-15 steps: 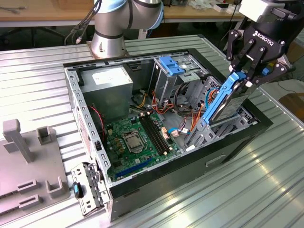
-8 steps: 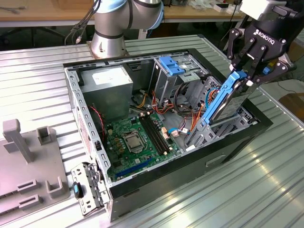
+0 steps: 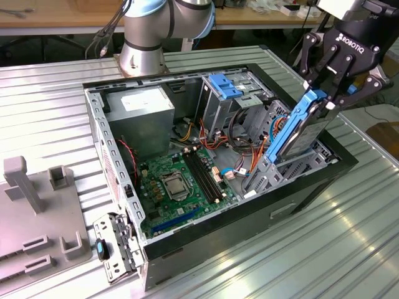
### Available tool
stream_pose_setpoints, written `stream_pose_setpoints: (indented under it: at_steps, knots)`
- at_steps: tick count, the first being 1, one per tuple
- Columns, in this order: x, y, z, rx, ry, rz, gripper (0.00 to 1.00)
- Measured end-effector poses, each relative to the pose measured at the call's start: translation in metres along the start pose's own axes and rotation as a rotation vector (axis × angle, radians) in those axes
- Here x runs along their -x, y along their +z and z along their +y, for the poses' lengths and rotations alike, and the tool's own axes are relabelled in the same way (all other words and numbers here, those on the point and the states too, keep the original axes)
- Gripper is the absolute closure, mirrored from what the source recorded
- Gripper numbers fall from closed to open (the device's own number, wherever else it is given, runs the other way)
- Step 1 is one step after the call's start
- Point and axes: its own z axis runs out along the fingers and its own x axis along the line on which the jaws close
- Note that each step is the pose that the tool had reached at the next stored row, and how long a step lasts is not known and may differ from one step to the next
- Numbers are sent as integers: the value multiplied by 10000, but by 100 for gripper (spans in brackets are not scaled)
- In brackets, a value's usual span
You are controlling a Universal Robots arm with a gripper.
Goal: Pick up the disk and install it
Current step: 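Insert the disk into the insertion slot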
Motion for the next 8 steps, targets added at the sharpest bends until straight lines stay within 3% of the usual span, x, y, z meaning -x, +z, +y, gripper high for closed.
stream_pose_setpoints:
  at_steps: [8]
  knots:
    - [-1,-33,0,-187,4,1,63]
